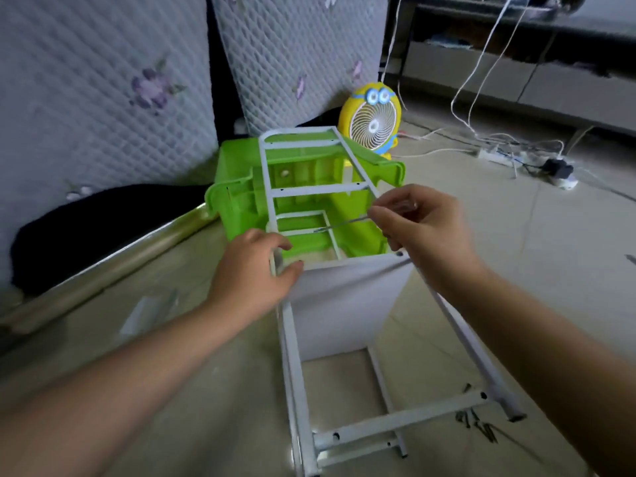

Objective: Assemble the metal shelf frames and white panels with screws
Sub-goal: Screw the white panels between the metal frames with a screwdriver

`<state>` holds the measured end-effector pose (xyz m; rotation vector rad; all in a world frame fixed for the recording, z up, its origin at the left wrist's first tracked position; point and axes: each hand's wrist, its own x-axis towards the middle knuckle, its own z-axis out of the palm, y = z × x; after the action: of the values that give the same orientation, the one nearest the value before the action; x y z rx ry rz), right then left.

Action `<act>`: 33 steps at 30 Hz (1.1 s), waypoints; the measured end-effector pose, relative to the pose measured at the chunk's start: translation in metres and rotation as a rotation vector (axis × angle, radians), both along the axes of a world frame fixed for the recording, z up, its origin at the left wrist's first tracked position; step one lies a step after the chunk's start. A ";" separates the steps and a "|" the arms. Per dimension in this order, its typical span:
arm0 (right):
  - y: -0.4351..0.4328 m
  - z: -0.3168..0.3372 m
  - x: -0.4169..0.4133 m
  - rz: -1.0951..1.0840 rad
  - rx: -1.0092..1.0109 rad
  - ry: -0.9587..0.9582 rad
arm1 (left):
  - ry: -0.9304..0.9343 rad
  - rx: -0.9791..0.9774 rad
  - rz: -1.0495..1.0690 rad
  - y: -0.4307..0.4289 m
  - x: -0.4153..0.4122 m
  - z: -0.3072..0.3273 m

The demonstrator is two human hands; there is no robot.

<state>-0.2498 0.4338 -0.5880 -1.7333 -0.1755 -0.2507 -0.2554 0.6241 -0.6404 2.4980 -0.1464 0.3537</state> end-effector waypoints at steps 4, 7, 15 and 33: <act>0.020 0.001 0.000 0.067 -0.099 -0.043 | 0.078 -0.246 0.029 0.002 -0.010 -0.006; 0.031 0.002 -0.001 0.115 -0.285 -0.118 | 0.135 -0.326 0.062 0.005 -0.011 -0.009; 0.035 0.014 0.003 0.174 -0.474 -0.246 | 0.256 -0.559 0.089 0.009 -0.012 -0.009; 0.039 0.027 0.024 0.295 -0.524 -0.065 | 0.257 -0.470 0.098 0.009 -0.011 -0.003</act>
<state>-0.2262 0.4726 -0.5613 -2.1859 -0.5801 -0.0417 -0.2660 0.6335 -0.6433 2.0629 0.1490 0.0877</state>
